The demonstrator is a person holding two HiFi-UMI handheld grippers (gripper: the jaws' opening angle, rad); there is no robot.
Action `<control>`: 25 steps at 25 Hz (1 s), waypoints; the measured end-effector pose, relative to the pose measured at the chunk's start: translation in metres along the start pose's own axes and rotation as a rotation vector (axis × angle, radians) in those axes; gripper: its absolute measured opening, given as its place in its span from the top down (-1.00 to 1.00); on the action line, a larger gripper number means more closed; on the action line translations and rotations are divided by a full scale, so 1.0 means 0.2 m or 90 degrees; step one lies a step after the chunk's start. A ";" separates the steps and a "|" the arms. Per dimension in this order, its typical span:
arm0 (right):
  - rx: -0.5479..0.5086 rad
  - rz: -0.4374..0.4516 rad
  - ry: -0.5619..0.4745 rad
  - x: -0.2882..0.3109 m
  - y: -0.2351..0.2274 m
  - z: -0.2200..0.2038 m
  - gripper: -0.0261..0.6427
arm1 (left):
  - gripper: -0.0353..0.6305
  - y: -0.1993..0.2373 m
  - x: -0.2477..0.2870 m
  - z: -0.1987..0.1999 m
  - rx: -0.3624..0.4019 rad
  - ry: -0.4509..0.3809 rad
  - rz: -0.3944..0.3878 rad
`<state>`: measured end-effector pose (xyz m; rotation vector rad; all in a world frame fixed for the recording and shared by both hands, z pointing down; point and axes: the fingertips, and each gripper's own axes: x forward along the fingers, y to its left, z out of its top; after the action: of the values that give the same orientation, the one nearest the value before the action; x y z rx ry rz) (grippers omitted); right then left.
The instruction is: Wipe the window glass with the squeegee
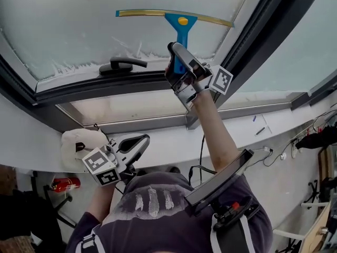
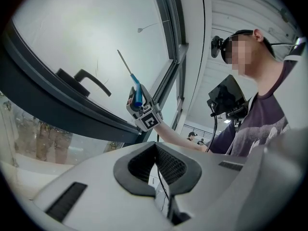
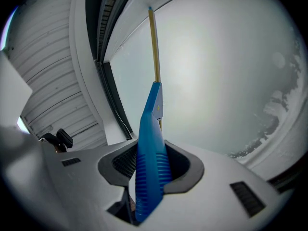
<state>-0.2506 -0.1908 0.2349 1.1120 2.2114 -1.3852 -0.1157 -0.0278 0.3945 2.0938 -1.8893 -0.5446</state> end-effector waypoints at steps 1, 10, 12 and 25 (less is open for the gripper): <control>0.003 -0.002 -0.002 -0.01 -0.01 0.00 0.53 | 0.88 0.00 0.00 0.00 0.000 0.000 -0.002; -0.009 -0.047 -0.006 -0.12 -0.09 -0.09 0.53 | 0.88 0.02 -0.05 0.01 -0.001 0.003 -0.015; -0.034 -0.046 -0.009 -0.13 -0.05 -0.10 0.53 | 0.88 0.02 -0.07 0.02 -0.002 0.002 -0.019; -0.102 0.013 -0.034 -0.18 0.45 -0.20 0.53 | 0.88 0.02 -0.01 -0.09 -0.044 0.055 -0.096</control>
<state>-0.1545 -0.1505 0.2193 1.0279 2.2224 -1.1914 -0.1126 -0.0276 0.4121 2.1892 -1.6516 -0.5346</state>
